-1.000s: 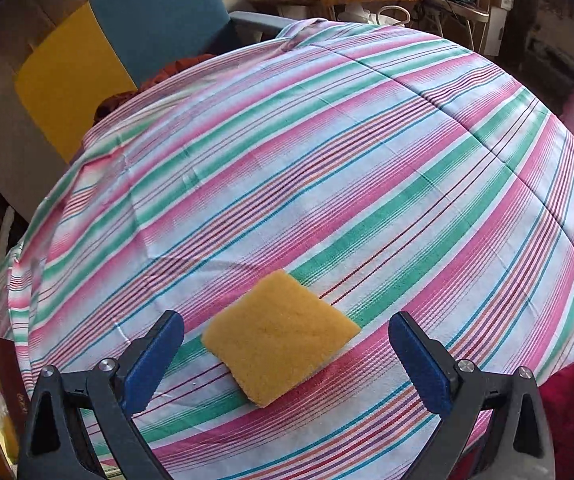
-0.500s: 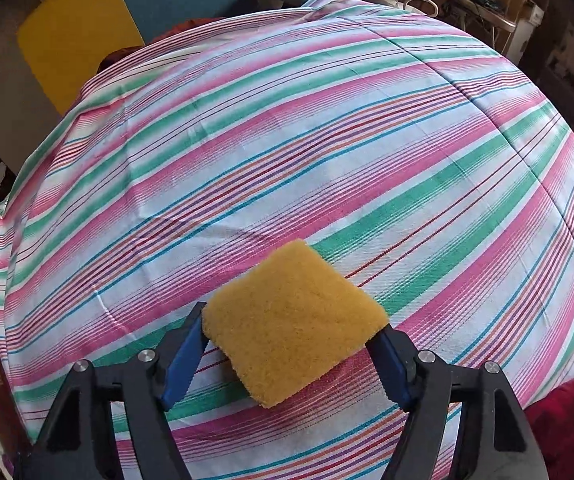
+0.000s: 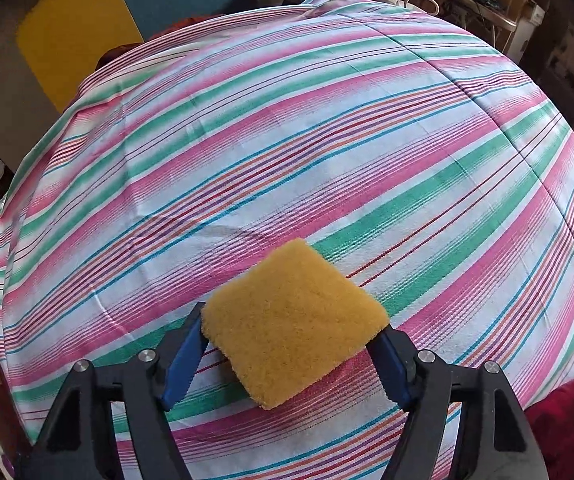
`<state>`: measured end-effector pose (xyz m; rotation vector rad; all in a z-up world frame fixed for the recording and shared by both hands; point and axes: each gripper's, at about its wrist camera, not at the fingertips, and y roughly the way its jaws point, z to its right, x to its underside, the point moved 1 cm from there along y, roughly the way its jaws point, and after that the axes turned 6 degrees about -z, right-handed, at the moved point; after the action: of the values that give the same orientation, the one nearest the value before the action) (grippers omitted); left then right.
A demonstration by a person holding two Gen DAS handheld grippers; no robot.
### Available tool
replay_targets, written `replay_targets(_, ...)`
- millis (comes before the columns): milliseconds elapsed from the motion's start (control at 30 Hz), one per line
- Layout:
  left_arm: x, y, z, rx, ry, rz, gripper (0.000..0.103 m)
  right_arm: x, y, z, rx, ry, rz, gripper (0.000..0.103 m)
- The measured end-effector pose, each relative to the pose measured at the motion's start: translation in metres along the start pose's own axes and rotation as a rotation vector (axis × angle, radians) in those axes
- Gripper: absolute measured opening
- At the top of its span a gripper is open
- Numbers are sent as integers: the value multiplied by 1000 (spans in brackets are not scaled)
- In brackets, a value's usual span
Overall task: Organize objects
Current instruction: 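Carry the green box into the tray and release it with the left gripper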
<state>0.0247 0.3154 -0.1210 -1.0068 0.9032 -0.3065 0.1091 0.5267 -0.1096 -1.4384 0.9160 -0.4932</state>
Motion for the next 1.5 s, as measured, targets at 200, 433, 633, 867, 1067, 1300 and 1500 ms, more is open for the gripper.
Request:
replay_targets(200,0,-25,3,12,15,25,79,0,-1,0,3,-16,8,73)
replay_targets(433,-6,-106,-38,-3,-81,136,79,1,-1,-4,16,-35,13,72)
replay_targets(633,14,-151,-117,-95,-201,127,79,1,0,-8,28,-52,14,72)
replay_targets(867,58,-152,-185,-215,-351,58,79,-5,8,-16,38,-65,11,72)
replay_targets(1067,63,-128,-197,-229,-393,0,79,-8,12,-24,54,-85,12,72)
replay_targets(1300,73,-111,-201,-280,-395,-47,81,-9,13,-26,64,-95,13,72)
replay_targets(1500,74,-110,-197,-312,-379,-34,81,-9,12,-27,73,-106,12,72)
